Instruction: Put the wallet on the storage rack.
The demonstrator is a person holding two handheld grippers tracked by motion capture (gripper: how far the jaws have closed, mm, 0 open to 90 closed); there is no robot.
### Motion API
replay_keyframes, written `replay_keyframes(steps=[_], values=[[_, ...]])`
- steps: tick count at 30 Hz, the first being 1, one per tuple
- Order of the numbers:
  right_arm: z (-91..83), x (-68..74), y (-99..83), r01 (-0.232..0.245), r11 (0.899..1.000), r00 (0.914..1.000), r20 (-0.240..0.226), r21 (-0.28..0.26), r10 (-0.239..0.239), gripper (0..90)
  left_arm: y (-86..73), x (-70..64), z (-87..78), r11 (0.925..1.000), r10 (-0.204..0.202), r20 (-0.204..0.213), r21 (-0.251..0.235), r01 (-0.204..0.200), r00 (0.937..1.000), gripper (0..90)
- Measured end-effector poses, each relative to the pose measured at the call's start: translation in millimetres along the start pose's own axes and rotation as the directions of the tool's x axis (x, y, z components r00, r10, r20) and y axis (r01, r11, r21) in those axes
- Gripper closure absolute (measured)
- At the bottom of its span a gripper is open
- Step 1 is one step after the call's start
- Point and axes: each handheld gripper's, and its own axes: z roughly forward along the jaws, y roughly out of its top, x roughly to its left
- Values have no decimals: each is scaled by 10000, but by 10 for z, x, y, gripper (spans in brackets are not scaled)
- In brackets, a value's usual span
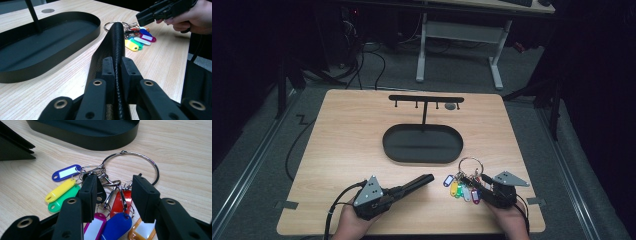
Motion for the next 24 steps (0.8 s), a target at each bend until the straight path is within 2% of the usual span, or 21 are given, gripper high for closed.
replay_keyframes(steps=[7, 14, 22, 24], values=[[0, -12, -22, -44, 10000, 10000, 21, 56, 44, 560, -15, 138, -28, 9983, -475, -242, -347, 467, 9986, 812], [-67, -66, -71, -371, 9993, 9991, 216, -16, 371, 550, -34, 310, -58, 9949, -818, -680, -654, 774, 9943, 789], [-109, -105, -99, -533, 9986, 9981, 320, -33, 534, 541, -31, 329, -70, 9967, -562, -894, -642, 506, 9944, 754], [-109, -113, -102, -497, 9988, 9983, 314, -8, 497, 541, -34, 327, -72, 9965, -603, -862, -626, 550, 9945, 729]])
